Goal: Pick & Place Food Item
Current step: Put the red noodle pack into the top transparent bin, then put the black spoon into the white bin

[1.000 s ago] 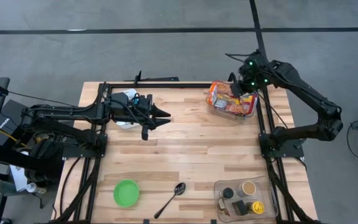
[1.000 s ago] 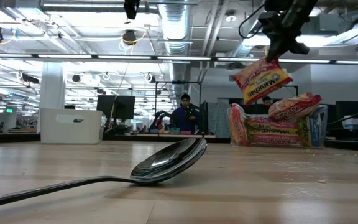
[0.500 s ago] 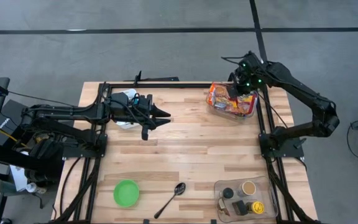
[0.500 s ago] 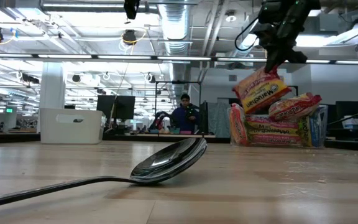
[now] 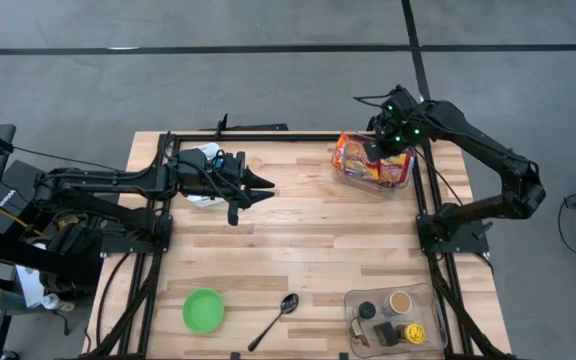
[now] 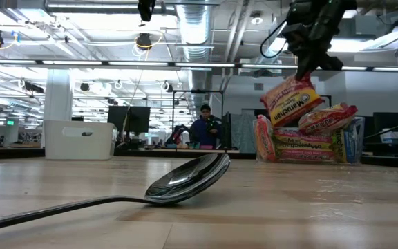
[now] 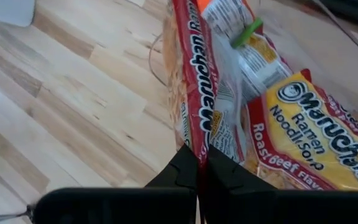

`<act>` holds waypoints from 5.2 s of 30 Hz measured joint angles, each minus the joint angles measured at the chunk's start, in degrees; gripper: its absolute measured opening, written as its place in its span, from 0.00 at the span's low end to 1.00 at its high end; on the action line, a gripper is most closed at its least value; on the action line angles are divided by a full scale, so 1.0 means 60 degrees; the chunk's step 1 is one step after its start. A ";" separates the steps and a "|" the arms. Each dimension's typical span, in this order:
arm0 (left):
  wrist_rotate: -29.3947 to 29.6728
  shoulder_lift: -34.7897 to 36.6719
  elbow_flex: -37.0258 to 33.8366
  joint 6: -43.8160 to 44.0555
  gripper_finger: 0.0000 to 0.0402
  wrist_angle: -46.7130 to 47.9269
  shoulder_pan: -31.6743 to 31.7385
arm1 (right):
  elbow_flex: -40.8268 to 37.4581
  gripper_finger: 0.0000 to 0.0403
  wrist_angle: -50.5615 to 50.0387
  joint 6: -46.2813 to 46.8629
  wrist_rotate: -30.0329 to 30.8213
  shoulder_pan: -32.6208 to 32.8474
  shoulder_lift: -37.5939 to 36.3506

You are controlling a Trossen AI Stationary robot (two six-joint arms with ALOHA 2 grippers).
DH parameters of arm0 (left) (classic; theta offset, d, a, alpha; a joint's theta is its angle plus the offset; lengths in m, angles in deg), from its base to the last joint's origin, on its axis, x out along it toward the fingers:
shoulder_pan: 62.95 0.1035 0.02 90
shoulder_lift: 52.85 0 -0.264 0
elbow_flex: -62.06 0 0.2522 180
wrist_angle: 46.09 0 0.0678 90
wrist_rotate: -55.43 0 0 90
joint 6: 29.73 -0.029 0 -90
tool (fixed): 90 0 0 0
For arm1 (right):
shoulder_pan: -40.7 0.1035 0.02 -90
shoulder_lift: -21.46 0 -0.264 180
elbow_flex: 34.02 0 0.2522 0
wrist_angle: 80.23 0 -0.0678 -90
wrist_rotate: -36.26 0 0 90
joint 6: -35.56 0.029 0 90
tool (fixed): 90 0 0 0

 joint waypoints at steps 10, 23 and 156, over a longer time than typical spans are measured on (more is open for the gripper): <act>0.0000 0.0000 0.0000 0.0004 0.27 0.0000 -0.0004 | 0.0001 0.00 0.0014 -0.0248 0.0276 -0.0020 0.0708; 0.0000 0.0000 0.0000 0.0001 0.27 0.0000 -0.0004 | 0.0001 0.00 -0.0450 -0.0238 0.0904 -0.0225 0.0690; -0.0002 0.0003 0.0000 0.0118 0.27 0.0011 -0.0002 | 0.1518 0.00 0.3217 -0.1027 -0.2183 0.4216 -0.1523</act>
